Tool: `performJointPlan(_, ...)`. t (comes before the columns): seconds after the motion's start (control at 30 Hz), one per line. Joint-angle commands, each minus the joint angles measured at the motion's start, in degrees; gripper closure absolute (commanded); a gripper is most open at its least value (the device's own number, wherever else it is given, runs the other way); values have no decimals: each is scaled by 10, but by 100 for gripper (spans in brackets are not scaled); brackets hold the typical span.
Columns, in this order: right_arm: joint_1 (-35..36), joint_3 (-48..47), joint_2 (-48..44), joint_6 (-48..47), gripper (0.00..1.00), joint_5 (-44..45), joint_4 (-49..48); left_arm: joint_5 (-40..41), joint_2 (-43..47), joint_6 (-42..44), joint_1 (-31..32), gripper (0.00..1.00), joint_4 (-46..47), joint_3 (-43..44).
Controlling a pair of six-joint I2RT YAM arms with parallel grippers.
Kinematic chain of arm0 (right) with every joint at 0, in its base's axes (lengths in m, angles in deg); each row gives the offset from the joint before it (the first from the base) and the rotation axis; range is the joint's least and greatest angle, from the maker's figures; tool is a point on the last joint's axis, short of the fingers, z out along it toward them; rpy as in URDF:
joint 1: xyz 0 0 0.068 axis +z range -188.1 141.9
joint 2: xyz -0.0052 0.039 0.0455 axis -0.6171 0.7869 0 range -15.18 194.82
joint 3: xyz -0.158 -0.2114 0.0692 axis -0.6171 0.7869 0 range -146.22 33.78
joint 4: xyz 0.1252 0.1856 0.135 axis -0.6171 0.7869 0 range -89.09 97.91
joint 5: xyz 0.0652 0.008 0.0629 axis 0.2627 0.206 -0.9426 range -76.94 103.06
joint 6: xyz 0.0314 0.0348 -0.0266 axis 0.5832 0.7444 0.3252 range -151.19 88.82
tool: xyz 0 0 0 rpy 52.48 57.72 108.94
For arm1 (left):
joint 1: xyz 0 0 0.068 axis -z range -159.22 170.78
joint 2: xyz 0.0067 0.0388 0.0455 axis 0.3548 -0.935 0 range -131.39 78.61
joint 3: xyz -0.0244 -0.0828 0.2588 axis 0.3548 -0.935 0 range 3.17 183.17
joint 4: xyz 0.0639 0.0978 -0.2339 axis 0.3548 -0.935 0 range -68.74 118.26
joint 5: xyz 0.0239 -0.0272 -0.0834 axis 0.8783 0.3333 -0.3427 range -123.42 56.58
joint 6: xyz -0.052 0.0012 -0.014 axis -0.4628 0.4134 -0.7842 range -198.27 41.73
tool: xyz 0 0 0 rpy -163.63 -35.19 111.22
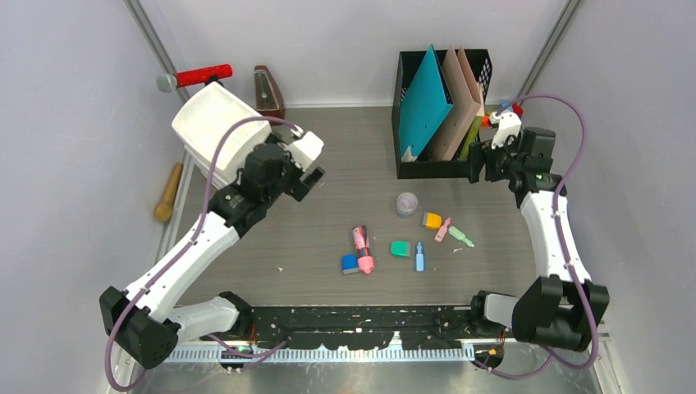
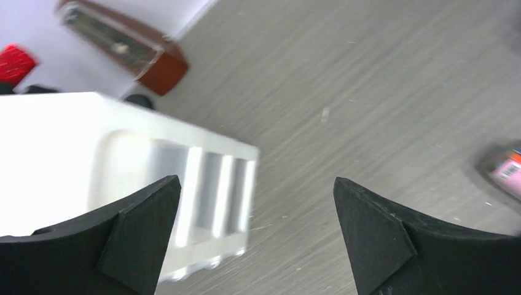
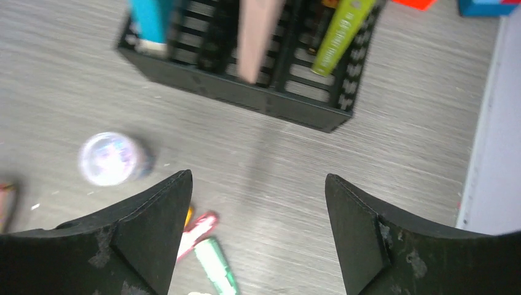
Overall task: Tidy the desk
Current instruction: Move the storage box to the center of the board.
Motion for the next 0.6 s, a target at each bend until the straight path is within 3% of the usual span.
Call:
performJointPlan(0.0,13,4,-59,25,15,-115,58,43,17,-4,-80,0,-98,93)
performJointPlan(0.23,47,19,-83,57,15,-140,54,-63,-52,-1,-229,0,-195,230)
performJointPlan(0.57,48,33,-88,55,15,-139,53,-146,-166,15,-297,7,-275,305)
